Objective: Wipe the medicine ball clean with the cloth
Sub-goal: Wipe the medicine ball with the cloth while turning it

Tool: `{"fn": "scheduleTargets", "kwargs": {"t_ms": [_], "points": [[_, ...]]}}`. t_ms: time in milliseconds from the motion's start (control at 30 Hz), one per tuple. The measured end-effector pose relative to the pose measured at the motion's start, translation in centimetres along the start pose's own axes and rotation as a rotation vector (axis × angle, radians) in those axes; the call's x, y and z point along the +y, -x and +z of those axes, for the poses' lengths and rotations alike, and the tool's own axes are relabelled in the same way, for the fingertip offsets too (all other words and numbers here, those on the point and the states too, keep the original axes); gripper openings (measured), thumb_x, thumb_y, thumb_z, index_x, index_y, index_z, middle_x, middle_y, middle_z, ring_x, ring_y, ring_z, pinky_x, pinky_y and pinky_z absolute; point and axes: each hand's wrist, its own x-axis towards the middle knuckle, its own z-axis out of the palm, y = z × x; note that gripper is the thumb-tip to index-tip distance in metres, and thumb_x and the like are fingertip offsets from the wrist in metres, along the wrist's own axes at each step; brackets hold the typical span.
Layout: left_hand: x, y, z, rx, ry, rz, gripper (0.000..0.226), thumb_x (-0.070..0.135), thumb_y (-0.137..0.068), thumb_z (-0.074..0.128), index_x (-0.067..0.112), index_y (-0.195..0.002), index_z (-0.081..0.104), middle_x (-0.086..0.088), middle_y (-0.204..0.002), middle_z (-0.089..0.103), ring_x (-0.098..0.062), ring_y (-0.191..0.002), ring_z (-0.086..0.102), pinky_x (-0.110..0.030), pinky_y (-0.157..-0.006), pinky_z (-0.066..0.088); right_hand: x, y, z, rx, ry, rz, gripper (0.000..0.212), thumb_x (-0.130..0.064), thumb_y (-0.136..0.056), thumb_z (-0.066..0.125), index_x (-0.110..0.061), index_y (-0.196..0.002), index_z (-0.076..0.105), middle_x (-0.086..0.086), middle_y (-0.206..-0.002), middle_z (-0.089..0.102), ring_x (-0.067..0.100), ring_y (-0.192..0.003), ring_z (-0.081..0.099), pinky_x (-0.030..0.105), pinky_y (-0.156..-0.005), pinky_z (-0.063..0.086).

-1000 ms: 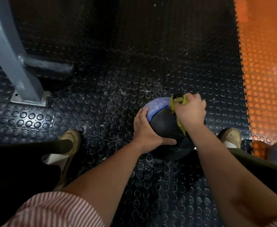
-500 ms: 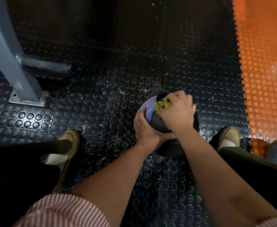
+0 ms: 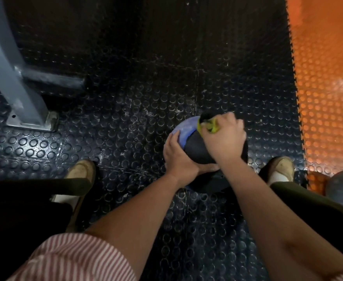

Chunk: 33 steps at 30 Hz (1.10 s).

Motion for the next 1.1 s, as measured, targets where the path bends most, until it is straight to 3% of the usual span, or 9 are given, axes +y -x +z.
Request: {"fn": "scheduleTargets", "kwargs": {"t_ms": [133, 233, 400, 567, 700, 767, 867, 1000, 1100], "points": [[-1.8, -1.0, -2.3, -0.061, 0.052, 0.03, 0.117, 0.022, -0.052, 0.094, 0.025, -0.147, 0.025, -0.003, -0.151, 0.03, -0.019, -0.139, 0.033, -0.037, -0.114, 0.033, -2.2, 2.5, 1.1, -0.115, 0.153, -0.436, 0.03, -0.041, -0.08, 0.049, -0.018, -0.088, 0.065, 0.004, -0.097, 0.056, 0.029, -0.097, 0.048, 0.043, -0.085, 0.037], [-2.5, -0.6, -3.0, -0.105, 0.226, 0.058, 0.101, 0.022, -0.044, 0.094, 0.044, -0.122, 0.033, 0.006, -0.131, 0.045, 0.0, -0.117, 0.051, -0.024, -0.098, 0.047, -1.1, 2.8, 1.5, -0.098, -0.001, -0.557, 0.034, -0.041, -0.068, 0.049, -0.022, -0.086, 0.07, 0.001, -0.089, 0.059, 0.028, -0.087, 0.053, 0.045, -0.081, 0.044], [-2.5, -0.6, -2.8, -0.17, 0.049, 0.049, 0.14, 0.061, -0.034, 0.089, 0.037, -0.146, 0.009, 0.011, -0.15, 0.011, -0.016, -0.14, 0.023, -0.042, -0.114, 0.033, 4.3, 1.9, 0.6, 0.064, -0.476, 0.28, 0.016, -0.036, -0.083, 0.058, -0.027, -0.095, 0.067, 0.008, -0.111, 0.059, 0.03, -0.107, 0.051, 0.039, -0.096, 0.039], [-2.2, 0.3, -2.5, -0.21, 0.042, 0.028, 0.143, 0.065, -0.038, 0.089, 0.038, -0.149, 0.003, 0.02, -0.152, 0.003, -0.013, -0.143, 0.016, -0.045, -0.116, 0.03, 8.5, 0.2, 0.4, -0.179, -0.911, 0.865, 0.027, -0.039, -0.091, 0.056, -0.015, -0.099, 0.065, 0.007, -0.099, 0.066, 0.026, -0.093, 0.061, 0.038, -0.084, 0.046], [-4.0, 2.1, -1.2, -0.015, 0.092, 0.008, 0.116, 0.055, -0.055, 0.086, 0.025, -0.146, 0.022, 0.007, -0.146, 0.019, -0.012, -0.135, 0.027, -0.032, -0.111, 0.033, 10.2, -0.7, 1.5, -0.337, -0.918, 0.902, 0.035, -0.045, -0.085, 0.057, -0.016, -0.099, 0.07, 0.009, -0.093, 0.07, 0.031, -0.092, 0.065, 0.044, -0.086, 0.05], [-4.2, 1.9, -1.6, 0.136, 0.297, -0.069, 0.08, 0.064, -0.061, 0.072, 0.022, -0.122, 0.045, -0.001, -0.127, 0.041, -0.014, -0.118, 0.044, -0.025, -0.095, 0.043, 10.9, -1.0, 2.0, -0.377, -0.941, 0.876, 0.034, -0.045, -0.087, 0.055, -0.015, -0.091, 0.07, 0.007, -0.081, 0.072, 0.031, -0.084, 0.066, 0.041, -0.079, 0.051], [-4.4, -0.8, -2.5, 0.139, 0.456, -0.415, 0.037, 0.062, -0.09, 0.05, 0.027, -0.102, 0.048, -0.004, -0.12, 0.054, -0.023, -0.107, 0.055, -0.041, -0.09, 0.046, 11.5, -1.0, 2.3, -0.44, -0.982, 0.869, 0.035, -0.045, -0.091, 0.051, -0.016, -0.083, 0.068, 0.001, -0.062, 0.07, 0.027, -0.072, 0.063, 0.033, -0.064, 0.047], [-4.2, -2.8, -3.3, -0.173, 0.583, -0.648, 0.059, 0.072, -0.09, 0.036, 0.026, -0.11, 0.068, -0.01, -0.115, 0.068, -0.035, -0.106, 0.063, -0.055, -0.098, 0.046, 11.9, -0.1, 1.9, -0.581, -1.014, 0.868, 0.047, -0.041, -0.095, 0.046, -0.012, -0.072, 0.073, 0.004, -0.066, 0.072, 0.024, -0.059, 0.066, 0.03, -0.061, 0.047], [-3.9, -2.6, -3.4, -0.208, 0.594, -0.735, 0.064, 0.072, -0.09, 0.035, 0.023, -0.095, 0.075, -0.011, -0.101, 0.073, -0.037, -0.101, 0.064, -0.056, -0.095, 0.046, 12.8, 0.8, 1.9, -0.609, -1.033, 0.882, 0.045, -0.04, -0.096, 0.046, -0.012, -0.076, 0.075, 0.009, -0.077, 0.073, 0.025, -0.062, 0.068, 0.032, -0.064, 0.048]]}}
